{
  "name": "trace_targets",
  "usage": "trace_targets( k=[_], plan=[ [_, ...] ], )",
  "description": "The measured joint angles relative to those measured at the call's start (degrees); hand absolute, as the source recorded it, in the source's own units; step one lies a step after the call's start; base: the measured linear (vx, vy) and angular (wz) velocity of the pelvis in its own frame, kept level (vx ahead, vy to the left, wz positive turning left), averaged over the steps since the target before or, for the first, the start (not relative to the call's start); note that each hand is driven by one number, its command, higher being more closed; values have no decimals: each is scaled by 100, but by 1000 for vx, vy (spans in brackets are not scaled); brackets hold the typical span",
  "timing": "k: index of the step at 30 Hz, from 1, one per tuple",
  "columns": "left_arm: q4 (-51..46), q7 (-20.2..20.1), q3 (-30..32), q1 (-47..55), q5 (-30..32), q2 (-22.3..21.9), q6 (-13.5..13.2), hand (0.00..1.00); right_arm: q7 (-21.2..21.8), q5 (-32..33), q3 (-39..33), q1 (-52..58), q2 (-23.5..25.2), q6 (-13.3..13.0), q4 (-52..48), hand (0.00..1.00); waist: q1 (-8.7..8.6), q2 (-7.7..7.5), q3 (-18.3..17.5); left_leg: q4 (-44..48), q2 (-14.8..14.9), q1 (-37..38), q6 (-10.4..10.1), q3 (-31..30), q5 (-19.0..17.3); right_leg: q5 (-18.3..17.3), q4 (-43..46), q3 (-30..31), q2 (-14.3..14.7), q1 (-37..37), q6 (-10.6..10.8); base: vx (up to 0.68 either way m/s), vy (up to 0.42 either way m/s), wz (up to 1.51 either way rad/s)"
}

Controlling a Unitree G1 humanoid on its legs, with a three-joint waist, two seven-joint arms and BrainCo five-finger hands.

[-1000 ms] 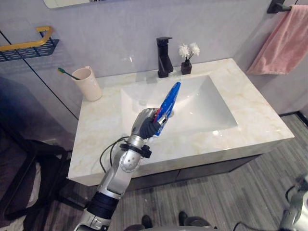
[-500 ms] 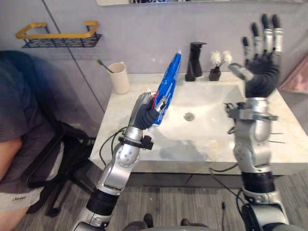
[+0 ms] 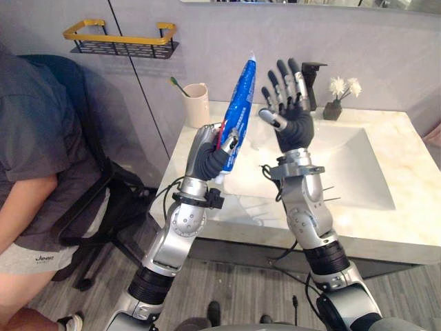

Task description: Organize washtable

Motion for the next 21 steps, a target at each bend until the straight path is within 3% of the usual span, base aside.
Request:
trace_targets(
  k=[12, 13, 16, 21],
  plan=[
    [228, -56, -290, 9, 9, 3, 83, 100, 100, 531, 349, -184, 50, 182, 454, 0, -9, -19, -11, -4, -5, -52, 1, 119, 1, 104, -159, 72, 5, -43, 5, -9, -5, -3],
    [230, -130, -309, 9, 10, 15, 87, 100, 112, 625, 368, -190, 41, 219, 456, 100, -10, -27, -15, -4, 1, -81, 1, 144, 1, 115, -158, 99, 9, -87, 6, -21, -10, -11],
    [339, -153, -310, 11, 10, 44, 89, 100, 220, 791, 484, -284, -89, 230, 608, 100, -9, -33, -17, -4, 14, -94, 2, 195, 2, 156, -161, 184, 17, -99, 5, -5, -10, -15],
    [723, -301, -479, 6, 22, 497, 57, 100, 493, 1295, 784, -452, -544, 547, 902, 100, -8, -83, -28, -4, 83, -142, -19, 301, 15, 340, -377, 282, 85, -95, -71, -49, -21, -13]
  ],
)
